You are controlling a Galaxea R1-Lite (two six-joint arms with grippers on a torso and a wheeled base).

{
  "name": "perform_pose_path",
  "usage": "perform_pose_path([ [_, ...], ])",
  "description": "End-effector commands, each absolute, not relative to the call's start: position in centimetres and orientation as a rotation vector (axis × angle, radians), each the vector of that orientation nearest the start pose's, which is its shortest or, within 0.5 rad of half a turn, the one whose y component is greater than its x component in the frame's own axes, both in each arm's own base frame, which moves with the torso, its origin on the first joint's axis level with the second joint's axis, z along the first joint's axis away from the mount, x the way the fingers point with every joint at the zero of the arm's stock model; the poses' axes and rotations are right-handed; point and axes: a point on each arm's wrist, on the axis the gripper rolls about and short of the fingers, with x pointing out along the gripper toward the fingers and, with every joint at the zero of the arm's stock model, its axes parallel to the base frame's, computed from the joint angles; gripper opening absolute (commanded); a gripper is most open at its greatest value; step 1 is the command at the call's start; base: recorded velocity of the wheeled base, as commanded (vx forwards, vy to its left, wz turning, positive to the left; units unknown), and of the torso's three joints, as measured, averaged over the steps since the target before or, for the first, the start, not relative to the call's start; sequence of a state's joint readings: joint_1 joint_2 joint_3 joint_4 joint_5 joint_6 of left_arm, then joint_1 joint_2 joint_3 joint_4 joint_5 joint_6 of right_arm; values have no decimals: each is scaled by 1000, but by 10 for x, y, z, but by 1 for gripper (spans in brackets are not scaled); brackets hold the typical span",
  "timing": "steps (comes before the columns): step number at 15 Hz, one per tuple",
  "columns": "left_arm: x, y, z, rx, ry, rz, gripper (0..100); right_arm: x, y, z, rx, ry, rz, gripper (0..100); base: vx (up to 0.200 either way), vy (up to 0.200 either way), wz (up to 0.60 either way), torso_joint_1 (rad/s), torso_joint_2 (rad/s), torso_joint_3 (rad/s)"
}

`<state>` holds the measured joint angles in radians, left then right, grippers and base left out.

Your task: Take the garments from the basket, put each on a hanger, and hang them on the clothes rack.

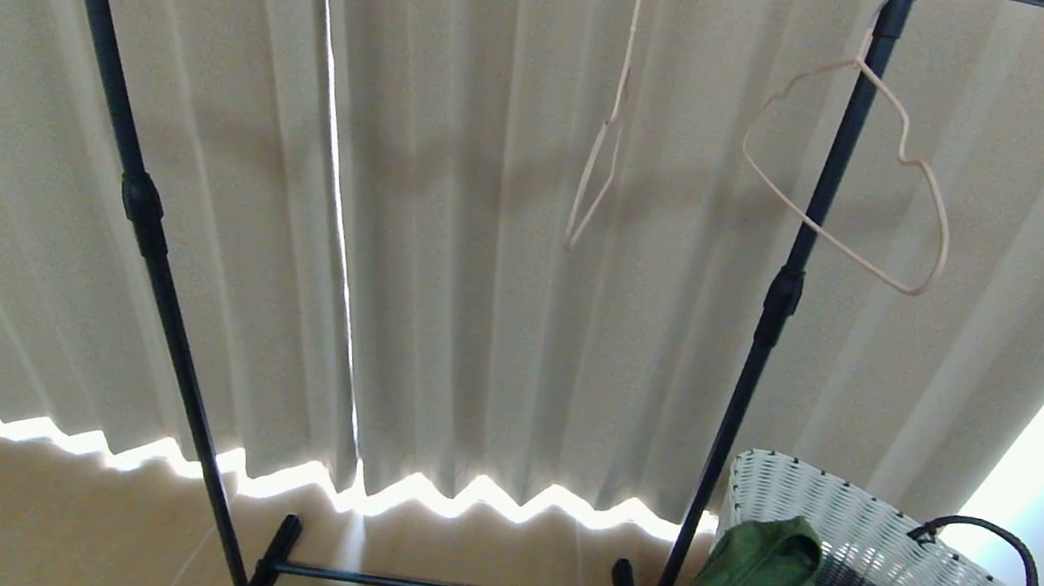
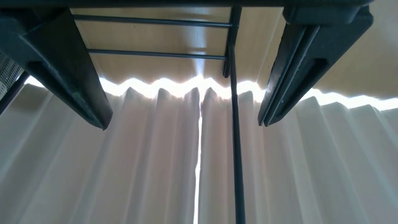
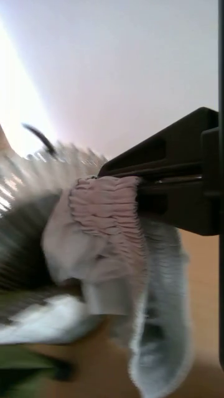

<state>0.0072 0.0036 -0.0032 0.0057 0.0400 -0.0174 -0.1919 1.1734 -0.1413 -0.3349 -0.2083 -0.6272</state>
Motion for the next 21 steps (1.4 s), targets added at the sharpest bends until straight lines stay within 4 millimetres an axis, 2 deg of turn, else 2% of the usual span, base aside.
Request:
perform_pose_path([
  [1,-23,1,76,-17,7,48,100,91,-22,127,-589,559,-217,0,0,0,0,0,0,0],
  [4,-23,1,76,-17,7,48,100,81,-19,140,-591,446,-230,0,0,0,0,0,0,0],
  [9,-23,1,76,-18,6,49,100,83,-17,149,-492,370,-162,0,-200,0,0,1,0,2],
  [16,-23,1,76,-20,6,52,100,83,-15,148,-400,339,-60,0,-200,0,0,3,2,6],
  [21,-23,1,76,-20,6,52,100,82,-15,148,-397,334,-62,0,0,0,0,0,0,0],
])
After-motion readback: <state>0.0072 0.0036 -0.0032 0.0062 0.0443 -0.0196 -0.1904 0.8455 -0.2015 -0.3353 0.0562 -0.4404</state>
